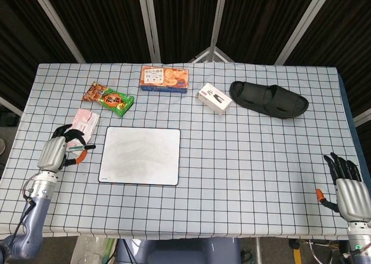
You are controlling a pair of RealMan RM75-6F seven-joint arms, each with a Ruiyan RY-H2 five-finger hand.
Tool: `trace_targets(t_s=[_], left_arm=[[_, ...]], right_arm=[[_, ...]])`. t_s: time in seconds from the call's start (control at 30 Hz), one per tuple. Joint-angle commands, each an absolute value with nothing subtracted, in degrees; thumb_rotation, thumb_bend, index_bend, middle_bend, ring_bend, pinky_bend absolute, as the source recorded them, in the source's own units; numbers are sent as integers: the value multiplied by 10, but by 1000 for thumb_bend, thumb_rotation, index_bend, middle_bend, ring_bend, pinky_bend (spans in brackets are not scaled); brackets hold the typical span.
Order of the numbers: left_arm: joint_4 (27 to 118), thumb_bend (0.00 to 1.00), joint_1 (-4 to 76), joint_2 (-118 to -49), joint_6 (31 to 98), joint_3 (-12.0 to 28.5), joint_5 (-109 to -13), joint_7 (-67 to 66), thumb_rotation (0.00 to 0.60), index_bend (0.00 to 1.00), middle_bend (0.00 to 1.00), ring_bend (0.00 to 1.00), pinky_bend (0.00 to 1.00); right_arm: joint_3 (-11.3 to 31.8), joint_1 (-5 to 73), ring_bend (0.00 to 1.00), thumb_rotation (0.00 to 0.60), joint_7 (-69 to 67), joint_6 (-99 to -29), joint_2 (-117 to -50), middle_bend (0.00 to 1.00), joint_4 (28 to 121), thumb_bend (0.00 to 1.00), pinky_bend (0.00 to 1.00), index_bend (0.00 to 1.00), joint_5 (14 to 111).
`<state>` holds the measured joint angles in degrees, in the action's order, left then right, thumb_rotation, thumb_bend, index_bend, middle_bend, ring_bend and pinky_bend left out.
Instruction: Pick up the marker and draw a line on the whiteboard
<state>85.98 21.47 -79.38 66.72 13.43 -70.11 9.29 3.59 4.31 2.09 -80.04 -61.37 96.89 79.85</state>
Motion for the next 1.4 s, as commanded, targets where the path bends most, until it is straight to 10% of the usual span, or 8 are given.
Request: trace_targets(t_s=[0.03,0.5,1.4], left_arm=[[893,549,216,-800,674,173,-685,167,600,719,468,341,455],[875,549,272,-870,653,218,-672,225,600,734,551,417,504],[840,532,315,-943,637,192,-725,290,600,784,437,158,122]], right_arm=[[36,43,0,600,21,-799,-614,0,969,343,0,0,798],[37,45,0,600,18,-793,-612,0,969,343,0,0,793],[39,46,0,600,5,-786,-608,0,970,343,0,0,787]])
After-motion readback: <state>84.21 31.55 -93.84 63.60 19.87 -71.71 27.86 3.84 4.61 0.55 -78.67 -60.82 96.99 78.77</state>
